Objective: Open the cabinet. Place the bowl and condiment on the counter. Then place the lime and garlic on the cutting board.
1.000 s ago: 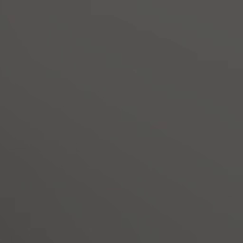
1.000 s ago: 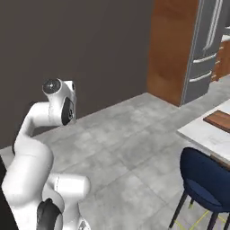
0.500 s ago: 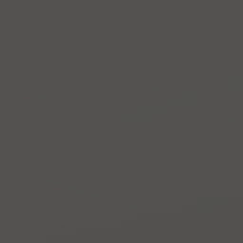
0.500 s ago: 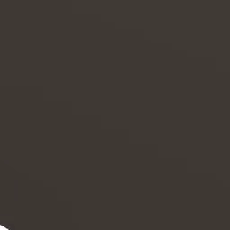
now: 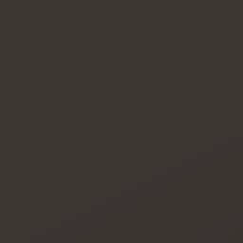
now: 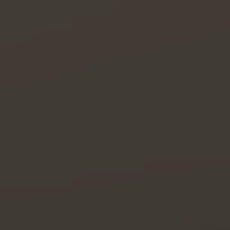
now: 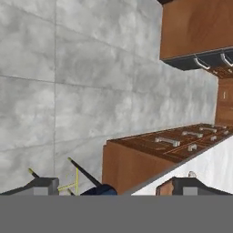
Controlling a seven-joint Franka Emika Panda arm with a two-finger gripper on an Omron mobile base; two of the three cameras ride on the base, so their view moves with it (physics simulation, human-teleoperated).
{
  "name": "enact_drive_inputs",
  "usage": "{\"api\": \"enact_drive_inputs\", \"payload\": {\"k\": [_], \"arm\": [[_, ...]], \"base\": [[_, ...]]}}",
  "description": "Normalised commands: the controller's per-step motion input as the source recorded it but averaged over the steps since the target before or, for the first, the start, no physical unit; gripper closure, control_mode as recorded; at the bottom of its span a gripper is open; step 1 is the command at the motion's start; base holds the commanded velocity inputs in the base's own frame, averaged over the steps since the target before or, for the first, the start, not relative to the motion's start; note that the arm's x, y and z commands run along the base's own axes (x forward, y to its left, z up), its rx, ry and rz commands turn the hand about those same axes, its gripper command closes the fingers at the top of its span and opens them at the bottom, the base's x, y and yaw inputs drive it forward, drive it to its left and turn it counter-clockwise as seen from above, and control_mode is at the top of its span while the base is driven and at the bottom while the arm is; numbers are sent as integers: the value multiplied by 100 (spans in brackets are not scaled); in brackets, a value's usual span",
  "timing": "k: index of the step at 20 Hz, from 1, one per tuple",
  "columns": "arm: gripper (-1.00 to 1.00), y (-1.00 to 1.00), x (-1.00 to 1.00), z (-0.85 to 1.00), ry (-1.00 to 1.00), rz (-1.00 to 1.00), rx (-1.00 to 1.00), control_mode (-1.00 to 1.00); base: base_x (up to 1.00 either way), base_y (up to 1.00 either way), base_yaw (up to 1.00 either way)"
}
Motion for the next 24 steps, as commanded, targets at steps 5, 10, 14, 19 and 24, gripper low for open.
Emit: {"api": "enact_drive_inputs", "payload": {"k": [5, 10, 14, 19, 24], "arm": [[-100, 0, 0, 0, 0, 0, 0, 100], [-100, 0, 0, 0, 0, 0, 0, 100], [-100, 0, 0, 0, 0, 0, 0, 100], [-100, 0, 0, 0, 0, 0, 0, 100], [-100, 0, 0, 0, 0, 0, 0, 100]], "base": [[47, 100, -63], [33, 100, -65], [28, 100, -67], [5, 100, -67], [0, 100, -67]]}}
